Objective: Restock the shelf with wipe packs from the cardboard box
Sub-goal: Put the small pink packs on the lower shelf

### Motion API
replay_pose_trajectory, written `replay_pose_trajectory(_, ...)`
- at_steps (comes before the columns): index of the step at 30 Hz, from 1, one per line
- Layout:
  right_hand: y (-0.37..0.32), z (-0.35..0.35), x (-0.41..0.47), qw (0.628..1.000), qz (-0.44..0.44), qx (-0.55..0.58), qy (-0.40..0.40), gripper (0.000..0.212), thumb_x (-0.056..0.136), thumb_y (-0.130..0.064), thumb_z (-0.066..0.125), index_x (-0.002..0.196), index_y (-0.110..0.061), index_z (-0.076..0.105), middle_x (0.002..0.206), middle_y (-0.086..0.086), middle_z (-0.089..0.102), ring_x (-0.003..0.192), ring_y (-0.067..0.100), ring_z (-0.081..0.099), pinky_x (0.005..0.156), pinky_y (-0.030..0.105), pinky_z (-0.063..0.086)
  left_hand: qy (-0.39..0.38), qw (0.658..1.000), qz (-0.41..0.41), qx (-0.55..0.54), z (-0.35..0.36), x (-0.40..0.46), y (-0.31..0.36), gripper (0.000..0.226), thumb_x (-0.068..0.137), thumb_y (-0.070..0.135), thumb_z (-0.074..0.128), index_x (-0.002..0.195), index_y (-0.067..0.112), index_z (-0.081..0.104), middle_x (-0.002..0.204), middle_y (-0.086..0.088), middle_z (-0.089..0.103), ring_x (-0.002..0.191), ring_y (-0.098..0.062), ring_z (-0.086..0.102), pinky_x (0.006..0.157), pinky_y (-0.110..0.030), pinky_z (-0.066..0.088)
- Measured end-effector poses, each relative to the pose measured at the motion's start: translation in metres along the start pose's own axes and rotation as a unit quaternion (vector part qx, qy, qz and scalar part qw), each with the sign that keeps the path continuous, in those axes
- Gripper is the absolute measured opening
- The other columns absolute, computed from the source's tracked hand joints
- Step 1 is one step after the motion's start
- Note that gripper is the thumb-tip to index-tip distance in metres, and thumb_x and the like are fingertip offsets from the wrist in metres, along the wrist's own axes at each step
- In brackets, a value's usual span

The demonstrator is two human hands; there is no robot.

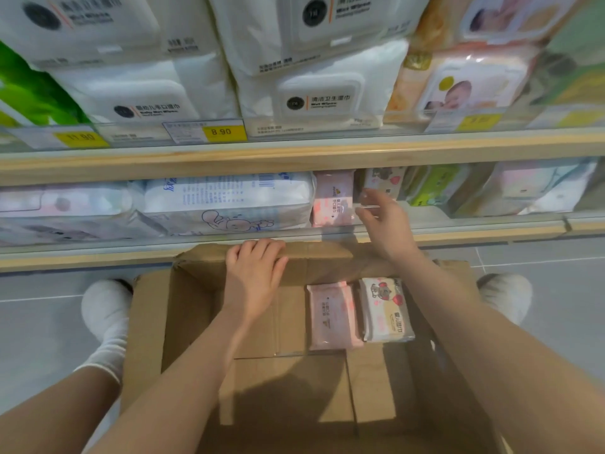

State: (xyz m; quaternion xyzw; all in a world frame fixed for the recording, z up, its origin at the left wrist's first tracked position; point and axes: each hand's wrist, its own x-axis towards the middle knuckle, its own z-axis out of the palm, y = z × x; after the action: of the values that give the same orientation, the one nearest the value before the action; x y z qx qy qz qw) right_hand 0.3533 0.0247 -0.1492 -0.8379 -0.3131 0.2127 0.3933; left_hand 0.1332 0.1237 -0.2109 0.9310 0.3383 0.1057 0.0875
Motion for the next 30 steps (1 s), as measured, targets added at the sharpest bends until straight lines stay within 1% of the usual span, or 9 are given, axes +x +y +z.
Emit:
replay_pose_trajectory(4, 0.003, -0.016, -0.069, 0.999, -0.034, 0.015, 0.0, 0.037, 0.091, -0.013, 0.059, 0.128, -0.015, 0.054, 0.111, -0.005, 0.06, 0.097, 0.006, 0.058, 0.084, 0.017, 0.045, 0.017, 0.994, -0.021, -0.109, -0.014, -0.015, 0.014, 0.038, 0.095, 0.04, 0.034, 0.118, 0.016, 0.055, 0.119, 0.001, 0.059, 0.112, -0.018, 0.05, 0.101, -0.033, 0.029)
replay_pose_trajectory(7, 0.027, -0.019, -0.118, 1.0, -0.02, -0.009, -0.019, 0.033, 0.089, -0.012, 0.062, 0.122, -0.016, 0.058, 0.109, -0.005, 0.061, 0.094, 0.003, 0.059, 0.084, 0.02, 0.049, 0.016, 0.987, 0.013, -0.157, -0.021, -0.046, 0.034, 0.036, 0.092, 0.035, 0.04, 0.119, 0.015, 0.052, 0.124, -0.001, 0.055, 0.115, -0.016, 0.044, 0.101, -0.028, 0.028)
replay_pose_trajectory(11, 0.078, -0.014, -0.158, 0.994, 0.036, -0.093, -0.043, 0.033, 0.089, -0.011, 0.06, 0.123, -0.013, 0.058, 0.118, 0.003, 0.058, 0.106, 0.016, 0.058, 0.09, 0.025, 0.047, -0.144, 0.968, -0.042, -0.202, 0.004, -0.088, 0.064, 0.037, 0.094, 0.034, 0.046, 0.128, 0.021, 0.047, 0.131, 0.007, 0.047, 0.123, -0.011, 0.043, 0.099, -0.024, 0.033)
replay_pose_trajectory(15, 0.117, 0.002, -0.171, 0.983, 0.069, -0.159, -0.065, 0.038, 0.094, -0.015, 0.052, 0.132, -0.014, 0.051, 0.132, 0.004, 0.047, 0.123, 0.022, 0.045, 0.102, 0.029, 0.038, -0.236, 0.933, -0.153, -0.223, 0.048, -0.09, 0.076, 0.041, 0.091, 0.028, 0.056, 0.129, 0.018, 0.045, 0.13, 0.0, 0.048, 0.114, -0.015, 0.052, 0.089, -0.026, 0.043)
replay_pose_trajectory(19, 0.137, 0.015, -0.168, 0.98, 0.1, -0.164, -0.053, 0.038, 0.094, -0.018, 0.05, 0.132, -0.016, 0.051, 0.135, 0.001, 0.044, 0.126, 0.017, 0.043, 0.107, 0.029, 0.038, -0.248, 0.897, -0.251, -0.267, 0.078, -0.073, 0.084, 0.04, 0.089, 0.02, 0.06, 0.124, 0.006, 0.046, 0.121, -0.013, 0.052, 0.108, -0.027, 0.056, 0.084, -0.032, 0.043)
replay_pose_trajectory(24, 0.149, 0.016, -0.169, 0.979, 0.11, -0.162, -0.063, 0.043, 0.093, -0.012, 0.049, 0.136, -0.017, 0.046, 0.142, -0.003, 0.038, 0.132, 0.013, 0.037, 0.111, 0.028, 0.034, -0.241, 0.878, -0.329, -0.252, 0.092, -0.058, 0.1, 0.051, 0.084, 0.021, 0.068, 0.126, 0.005, 0.043, 0.118, -0.013, 0.06, 0.103, -0.031, 0.06, 0.072, -0.029, 0.04)
replay_pose_trajectory(26, 0.15, 0.016, -0.169, 0.979, 0.113, -0.158, -0.065, 0.045, 0.093, -0.01, 0.049, 0.137, -0.017, 0.045, 0.143, -0.004, 0.036, 0.134, 0.013, 0.035, 0.112, 0.028, 0.032, -0.243, 0.852, -0.378, -0.267, 0.096, -0.052, 0.1, 0.05, 0.077, 0.022, 0.076, 0.116, 0.007, 0.049, 0.112, -0.013, 0.065, 0.097, -0.03, 0.061, 0.071, -0.03, 0.042)
replay_pose_trajectory(28, 0.149, 0.014, -0.169, 0.978, 0.111, -0.162, -0.07, 0.047, 0.092, -0.008, 0.05, 0.138, -0.016, 0.044, 0.143, -0.003, 0.036, 0.133, 0.013, 0.035, 0.112, 0.026, 0.031, -0.261, 0.833, -0.392, -0.292, 0.095, -0.049, 0.098, 0.038, 0.072, 0.021, 0.079, 0.099, 0.012, 0.053, 0.103, -0.009, 0.067, 0.082, -0.023, 0.059, 0.063, -0.027, 0.041)
replay_pose_trajectory(30, 0.147, 0.013, -0.168, 0.977, 0.105, -0.174, -0.072, 0.046, 0.091, -0.008, 0.051, 0.136, -0.015, 0.045, 0.142, -0.002, 0.037, 0.131, 0.014, 0.037, 0.11, 0.024, 0.032, -0.253, 0.809, -0.396, -0.353, 0.091, -0.05, 0.095, 0.034, 0.073, 0.011, 0.078, 0.095, 0.012, 0.051, 0.097, -0.005, 0.064, 0.076, -0.018, 0.054, 0.056, -0.024, 0.038)
